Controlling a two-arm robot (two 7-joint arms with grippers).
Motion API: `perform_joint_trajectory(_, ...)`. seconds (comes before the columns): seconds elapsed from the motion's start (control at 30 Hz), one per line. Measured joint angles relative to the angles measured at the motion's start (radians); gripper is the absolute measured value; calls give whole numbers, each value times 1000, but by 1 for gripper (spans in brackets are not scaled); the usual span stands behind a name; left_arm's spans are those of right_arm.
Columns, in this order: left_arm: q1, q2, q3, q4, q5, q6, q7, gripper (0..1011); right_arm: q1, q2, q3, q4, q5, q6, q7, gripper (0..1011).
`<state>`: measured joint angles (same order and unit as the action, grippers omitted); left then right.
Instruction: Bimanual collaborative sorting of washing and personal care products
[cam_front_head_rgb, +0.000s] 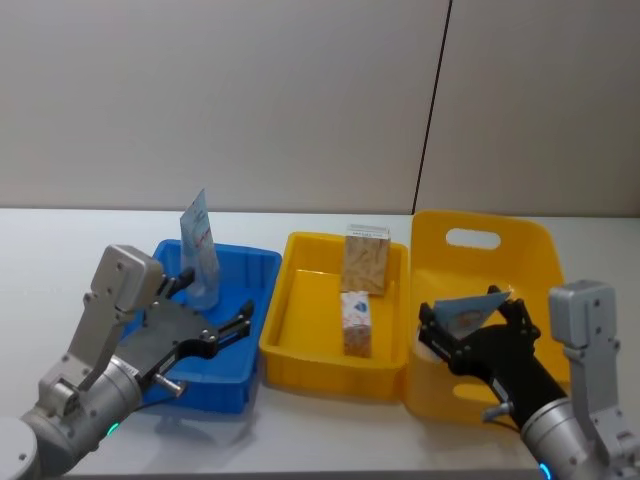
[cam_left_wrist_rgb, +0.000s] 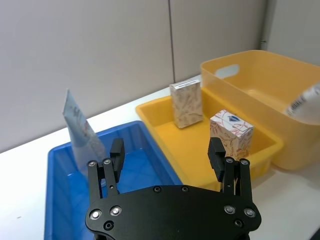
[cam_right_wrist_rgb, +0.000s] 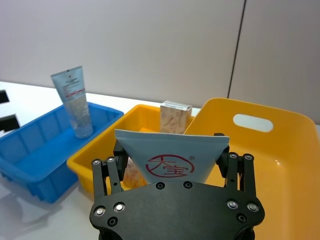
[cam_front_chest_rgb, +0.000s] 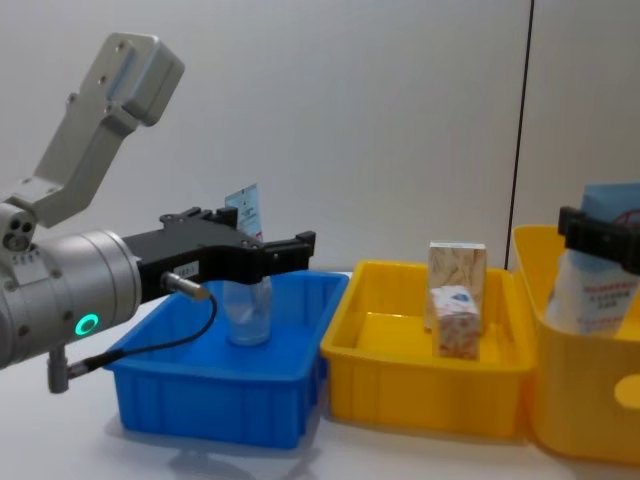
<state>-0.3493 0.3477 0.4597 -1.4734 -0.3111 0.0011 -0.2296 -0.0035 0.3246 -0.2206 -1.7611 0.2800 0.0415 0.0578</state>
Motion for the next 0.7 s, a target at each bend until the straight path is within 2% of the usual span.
perform_joint_trajectory(0.07, 5, 2, 0, -7, 5, 1, 10, 1002, -5, 5, -3, -2, 4, -3, 4, 1006)
perform_joint_trajectory(0.37, 72, 23, -4, -99, 72, 8, 142, 1002, -11, 13, -7, -6, 8, -8, 9, 1006)
perform_joint_trajectory(0.7, 109, 34, -6, -149, 108, 12, 213, 1002, -11, 13, -6, -6, 8, -8, 9, 1005)
